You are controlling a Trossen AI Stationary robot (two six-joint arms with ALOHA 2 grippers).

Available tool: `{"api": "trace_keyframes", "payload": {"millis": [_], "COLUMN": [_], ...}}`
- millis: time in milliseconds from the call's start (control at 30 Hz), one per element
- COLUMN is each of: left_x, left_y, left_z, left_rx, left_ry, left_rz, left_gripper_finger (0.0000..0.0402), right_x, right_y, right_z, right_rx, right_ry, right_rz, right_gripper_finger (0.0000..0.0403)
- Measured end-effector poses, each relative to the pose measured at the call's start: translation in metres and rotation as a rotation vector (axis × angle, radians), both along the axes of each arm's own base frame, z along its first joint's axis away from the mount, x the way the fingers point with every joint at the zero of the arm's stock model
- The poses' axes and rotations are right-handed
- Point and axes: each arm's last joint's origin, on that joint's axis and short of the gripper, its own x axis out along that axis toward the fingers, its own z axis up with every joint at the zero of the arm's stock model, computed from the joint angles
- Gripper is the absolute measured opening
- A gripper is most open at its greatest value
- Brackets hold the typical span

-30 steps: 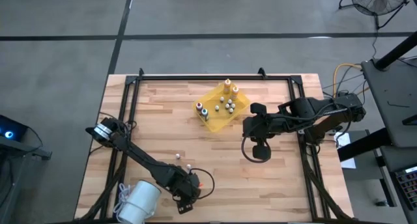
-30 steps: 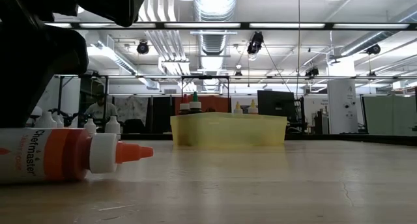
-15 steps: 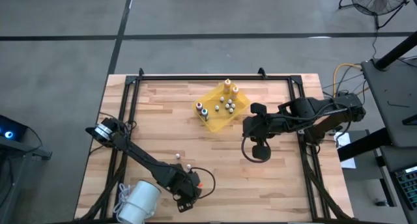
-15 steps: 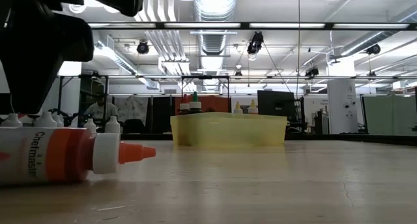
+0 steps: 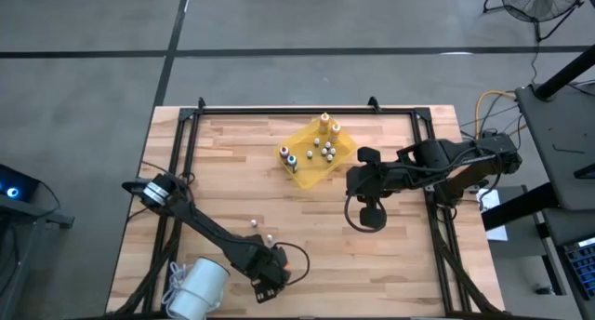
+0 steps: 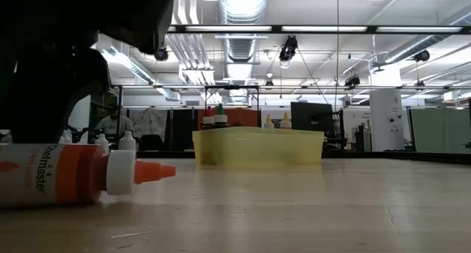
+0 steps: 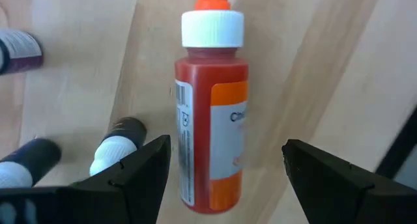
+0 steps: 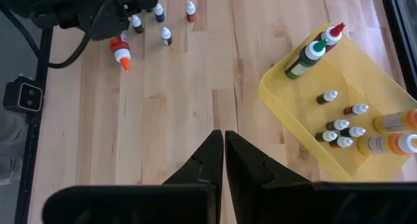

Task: Pick & Place food coloring
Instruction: Put the large orange food coloring bottle into the yellow bin

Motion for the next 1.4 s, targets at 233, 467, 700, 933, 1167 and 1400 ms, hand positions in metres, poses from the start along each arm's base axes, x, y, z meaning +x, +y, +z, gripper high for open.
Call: {"api": "trace_keyframes", "payload": {"millis": [233,467,700,933,1167,1400], "left_x": [0.002,0.003,0.002,0.002,0.003,0.008], "left_y": [0.001,-0.001,-0.001,-0.002,-0.002,-0.006], "left_z": [-0.009,-0.017,-0.016,-0.015,-0.013,0.007], "left_rx": [0.034,0.028,0.006,-0.017,-0.022,-0.044], "left_ry": [0.016,0.046,0.059,0.07,0.067,0.064], "left_rz": [0.015,0.015,0.016,0.01,0.011,0.001], "left_gripper_finger": [0.027,0.0257,0.0192,0.012,0.0112,0.0112], "right_x": [0.0,0.0,0.0,0.0,0.0,0.0], "right_y": [0.0,0.0,0.0,0.0,0.0,0.0], "right_z": [0.0,0.0,0.0,0.0,0.0,0.0], "right_rx": [0.0,0.0,0.0,0.0,0.0,-0.001], "right_ry": [0.0,0.0,0.0,0.0,0.0,0.0], "right_rz": [0.0,0.0,0.0,0.001,0.0,0.001], "right_gripper_finger": [0.0009,0.0009,0.0009,0.0009,0.0009,0.0009]}}
